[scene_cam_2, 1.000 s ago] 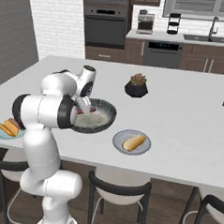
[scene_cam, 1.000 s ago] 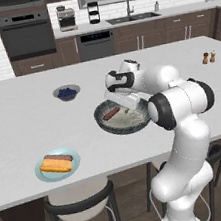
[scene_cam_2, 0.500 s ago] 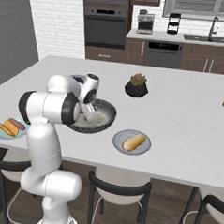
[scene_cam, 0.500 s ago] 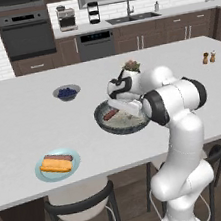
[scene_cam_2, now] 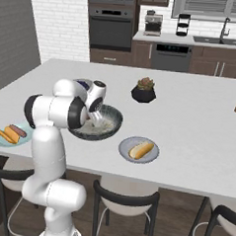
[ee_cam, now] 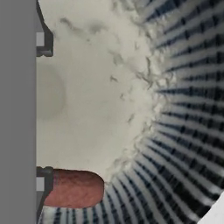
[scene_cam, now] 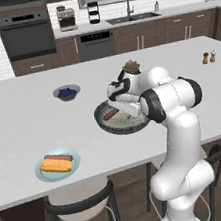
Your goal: Place one bun and one sausage from the bowl on each plate.
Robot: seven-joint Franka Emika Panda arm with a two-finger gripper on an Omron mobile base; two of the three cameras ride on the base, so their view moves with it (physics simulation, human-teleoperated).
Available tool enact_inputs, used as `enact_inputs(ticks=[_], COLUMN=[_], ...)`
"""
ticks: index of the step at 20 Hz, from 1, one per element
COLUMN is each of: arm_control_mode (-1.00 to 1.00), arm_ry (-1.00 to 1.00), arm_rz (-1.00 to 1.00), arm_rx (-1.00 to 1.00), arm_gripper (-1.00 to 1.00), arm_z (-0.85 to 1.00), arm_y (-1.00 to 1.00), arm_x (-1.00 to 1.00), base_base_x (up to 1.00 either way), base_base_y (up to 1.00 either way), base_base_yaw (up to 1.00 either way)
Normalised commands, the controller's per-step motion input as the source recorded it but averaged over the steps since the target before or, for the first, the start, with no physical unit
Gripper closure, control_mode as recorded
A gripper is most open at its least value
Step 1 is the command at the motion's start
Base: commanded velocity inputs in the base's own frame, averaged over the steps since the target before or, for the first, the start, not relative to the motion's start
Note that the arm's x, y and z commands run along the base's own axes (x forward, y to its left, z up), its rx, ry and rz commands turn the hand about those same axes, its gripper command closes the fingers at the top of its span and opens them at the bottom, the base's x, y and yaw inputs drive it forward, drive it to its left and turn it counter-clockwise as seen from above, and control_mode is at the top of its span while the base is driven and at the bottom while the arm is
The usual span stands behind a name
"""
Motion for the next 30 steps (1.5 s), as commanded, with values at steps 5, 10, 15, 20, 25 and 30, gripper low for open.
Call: enact_inputs(ticks=[5,10,15,20,25,30], arm_control_mode=[-1.0,-1.0,-1.0,-1.0,-1.0,-1.0], arm_ry=[-0.05,-0.01,-0.1,-0.12,-0.01,0.12], arm_rz=[0.0,0.0,0.0,0.0,0.0,0.0], arm_rx=[0.0,0.0,0.0,0.0,0.0,-0.01], arm_gripper=[-1.0,-1.0,-1.0,-1.0,-1.0,-1.0], arm_z=[-0.07,-0.2,-0.12,-0.15,-0.27,-0.27], arm_y=[0.0,0.0,0.0,0.16,0.19,0.03], arm_x=[0.46,0.4,0.24,0.17,0.02,0.0], base_base_x=[0.0,0.0,0.0,0.0,0.0,0.0], base_base_y=[0.0,0.0,0.0,0.0,0.0,0.0], base_base_yaw=[0.0,0.0,0.0,0.0,0.0,0.0])
